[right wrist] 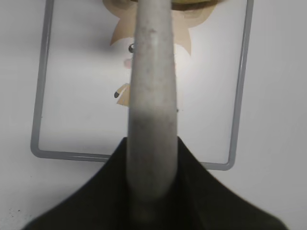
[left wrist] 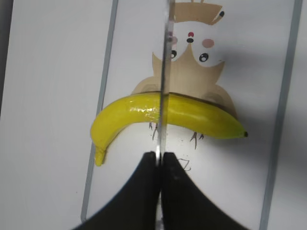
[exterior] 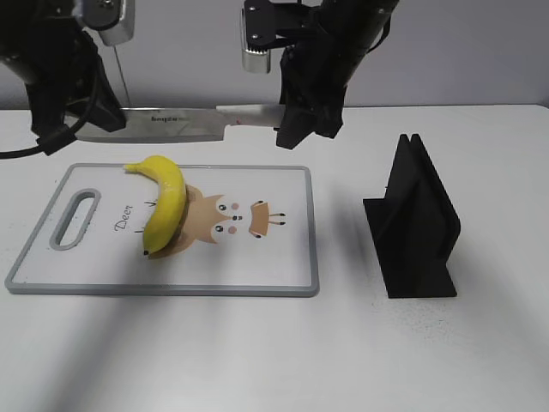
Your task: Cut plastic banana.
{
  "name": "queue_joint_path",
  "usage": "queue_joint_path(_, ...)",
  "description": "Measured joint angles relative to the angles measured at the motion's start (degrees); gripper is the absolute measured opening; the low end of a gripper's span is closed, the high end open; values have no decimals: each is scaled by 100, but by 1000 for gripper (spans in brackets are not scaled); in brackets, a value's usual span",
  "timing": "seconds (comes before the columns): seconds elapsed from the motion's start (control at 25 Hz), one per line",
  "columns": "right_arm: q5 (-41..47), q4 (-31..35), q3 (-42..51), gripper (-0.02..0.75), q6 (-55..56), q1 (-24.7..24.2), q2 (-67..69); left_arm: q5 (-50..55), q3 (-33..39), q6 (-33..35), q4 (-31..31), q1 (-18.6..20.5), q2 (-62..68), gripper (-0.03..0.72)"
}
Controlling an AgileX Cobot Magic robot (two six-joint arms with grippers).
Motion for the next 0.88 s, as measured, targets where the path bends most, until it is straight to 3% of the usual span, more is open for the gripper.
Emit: queue_joint_path(0.88, -577, -249, -524, 181, -19, -12, 1202, -1247, 0, 30, 146, 28, 1567, 2)
